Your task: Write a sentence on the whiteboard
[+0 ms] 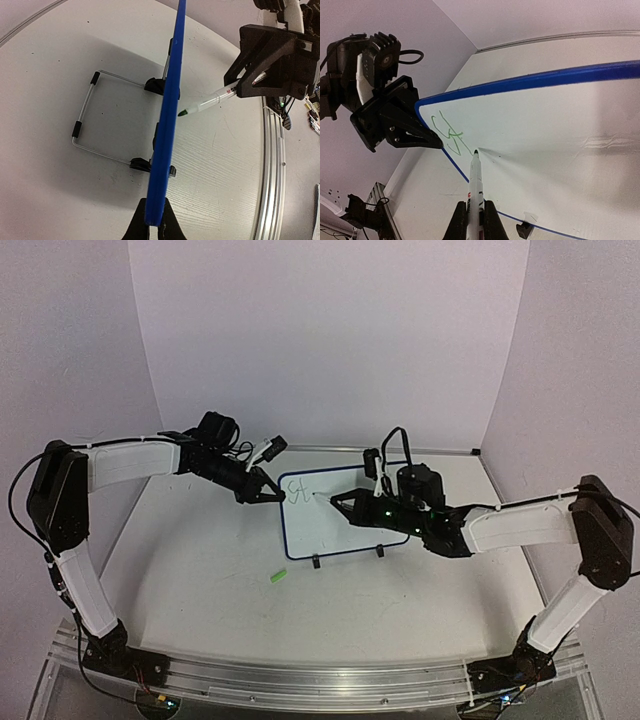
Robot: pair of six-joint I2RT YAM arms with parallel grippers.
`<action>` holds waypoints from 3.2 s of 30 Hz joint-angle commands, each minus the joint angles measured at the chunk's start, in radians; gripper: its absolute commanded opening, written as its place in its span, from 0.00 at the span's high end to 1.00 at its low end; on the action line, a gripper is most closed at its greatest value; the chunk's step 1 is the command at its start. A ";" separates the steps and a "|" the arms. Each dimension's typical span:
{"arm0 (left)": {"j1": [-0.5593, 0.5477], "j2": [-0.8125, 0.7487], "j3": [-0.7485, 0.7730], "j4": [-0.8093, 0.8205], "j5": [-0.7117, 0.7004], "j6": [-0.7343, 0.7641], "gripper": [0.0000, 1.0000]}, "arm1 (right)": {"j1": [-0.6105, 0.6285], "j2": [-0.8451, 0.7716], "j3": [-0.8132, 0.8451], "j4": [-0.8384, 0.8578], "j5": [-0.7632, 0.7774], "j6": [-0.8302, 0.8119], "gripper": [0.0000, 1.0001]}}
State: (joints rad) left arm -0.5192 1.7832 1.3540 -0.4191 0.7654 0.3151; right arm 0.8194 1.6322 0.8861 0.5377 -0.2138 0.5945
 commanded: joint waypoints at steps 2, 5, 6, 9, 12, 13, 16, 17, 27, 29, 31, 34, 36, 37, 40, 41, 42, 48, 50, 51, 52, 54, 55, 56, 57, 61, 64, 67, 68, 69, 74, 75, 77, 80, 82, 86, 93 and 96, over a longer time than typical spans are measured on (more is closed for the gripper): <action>-0.010 -0.010 0.024 -0.037 -0.044 0.018 1.00 | -0.003 -0.052 -0.012 0.038 0.004 -0.019 1.00; -0.010 -0.010 0.023 -0.037 -0.046 0.019 1.00 | -0.003 -0.034 -0.006 0.038 0.002 -0.017 1.00; -0.010 -0.009 0.023 -0.037 -0.046 0.019 1.00 | -0.003 -0.028 -0.002 0.038 0.001 -0.016 1.00; -0.010 -0.010 0.023 -0.037 -0.045 0.018 1.00 | -0.002 -0.010 0.011 0.038 -0.002 -0.016 1.00; -0.010 -0.010 0.023 -0.038 -0.046 0.019 1.00 | -0.004 0.008 0.026 0.037 -0.003 -0.015 1.00; -0.010 -0.010 0.023 -0.038 -0.046 0.018 1.00 | -0.002 0.015 0.032 0.036 -0.004 -0.013 1.00; -0.011 -0.009 0.023 -0.038 -0.047 0.020 1.00 | -0.003 0.028 0.040 0.038 -0.004 -0.007 1.00; -0.012 -0.009 0.023 -0.037 -0.048 0.020 1.00 | -0.003 0.030 0.040 0.038 0.000 -0.006 1.00; -0.013 -0.005 0.023 -0.038 -0.048 0.019 1.00 | -0.004 -0.020 -0.010 0.038 0.096 0.004 1.00; -0.013 -0.004 0.023 -0.039 -0.048 0.020 1.00 | -0.004 -0.034 -0.019 0.038 0.107 0.002 1.00; -0.013 -0.003 0.024 -0.038 -0.048 0.020 1.00 | -0.004 -0.046 -0.023 0.037 0.113 -0.001 1.00; -0.013 -0.003 0.023 -0.039 -0.048 0.020 1.00 | -0.003 -0.054 -0.020 0.038 0.118 -0.003 1.00; -0.013 -0.002 0.024 -0.039 -0.048 0.021 1.00 | -0.004 -0.053 -0.013 0.038 0.115 -0.007 1.00; -0.013 -0.002 0.024 -0.038 -0.048 0.021 1.00 | -0.005 -0.052 -0.009 0.037 0.112 -0.010 1.00; -0.015 -0.002 0.024 -0.039 -0.048 0.021 1.00 | -0.003 -0.034 0.011 0.038 0.087 -0.016 1.00; -0.015 -0.002 0.024 -0.039 -0.048 0.021 1.00 | -0.003 -0.027 0.019 0.038 0.081 -0.016 1.00; -0.015 -0.002 0.024 -0.040 -0.048 0.022 1.00 | -0.004 -0.018 0.025 0.038 0.074 -0.016 1.00; -0.015 -0.002 0.025 -0.042 -0.049 0.022 1.00 | -0.003 0.016 0.047 0.038 0.056 -0.015 1.00; -0.015 -0.002 0.025 -0.041 -0.049 0.022 1.00 | -0.005 0.021 0.049 0.038 0.055 -0.015 1.00; -0.015 -0.002 0.025 -0.041 -0.049 0.023 1.00 | -0.004 0.024 0.050 0.038 0.055 -0.015 1.00; -0.015 -0.002 0.025 -0.041 -0.049 0.023 1.00 | -0.003 0.027 0.051 0.038 0.053 -0.015 1.00; -0.016 -0.003 0.025 -0.041 -0.049 0.023 1.00 | -0.003 0.033 0.050 0.038 0.050 -0.013 1.00; -0.016 -0.003 0.026 -0.042 -0.049 0.023 1.00 | -0.004 0.035 0.048 0.038 0.049 -0.013 1.00; -0.015 -0.003 0.025 -0.042 -0.049 0.023 1.00 | -0.003 0.035 0.046 0.038 0.048 -0.012 1.00; -0.016 -0.005 0.025 -0.043 -0.050 0.023 1.00 | -0.003 0.035 0.041 0.038 0.048 -0.010 1.00; -0.016 -0.005 0.026 -0.043 -0.051 0.025 1.00 | -0.003 0.030 0.012 0.038 0.046 -0.001 1.00; -0.016 -0.005 0.027 -0.043 -0.051 0.025 1.00 | -0.003 0.026 -0.010 0.038 0.046 0.007 1.00; -0.016 -0.005 0.027 -0.043 -0.051 0.024 1.00 | -0.003 0.026 -0.019 0.038 0.048 0.008 1.00; -0.016 -0.005 0.027 -0.043 -0.051 0.025 1.00 | -0.002 0.026 -0.019 0.038 0.048 0.008 1.00; -0.016 -0.005 0.027 -0.044 -0.051 0.024 1.00 | -0.002 0.026 -0.019 0.038 0.048 0.008 1.00; -0.016 -0.005 0.027 -0.044 -0.052 0.024 1.00 | -0.003 0.026 -0.016 0.036 0.050 0.005 1.00; -0.016 -0.005 0.027 -0.045 -0.052 0.024 1.00 | -0.003 0.027 -0.017 0.036 0.048 0.006 1.00; -0.016 -0.005 0.027 -0.044 -0.052 0.024 1.00 | -0.003 0.029 -0.019 0.035 0.044 0.008 1.00; -0.016 -0.005 0.027 -0.044 -0.052 0.025 1.00 | -0.003 0.031 -0.023 0.034 0.043 0.011 1.00; -0.017 -0.005 0.027 -0.046 -0.052 0.025 1.00 | -0.002 0.032 -0.025 0.035 0.044 0.013 1.00; -0.018 -0.007 0.027 -0.046 -0.053 0.026 1.00 | -0.002 0.030 -0.024 0.034 0.044 0.012 1.00; -0.018 -0.007 0.027 -0.045 -0.053 0.026 1.00 | -0.003 0.019 -0.028 0.031 0.059 0.011 1.00; -0.018 -0.007 0.027 -0.046 -0.054 0.026 1.00 | -0.002 0.004 -0.035 0.031 0.073 0.009 1.00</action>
State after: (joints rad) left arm -0.5228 1.7832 1.3560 -0.4204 0.7586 0.3153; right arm 0.8196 1.6493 0.8687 0.5607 -0.1908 0.6025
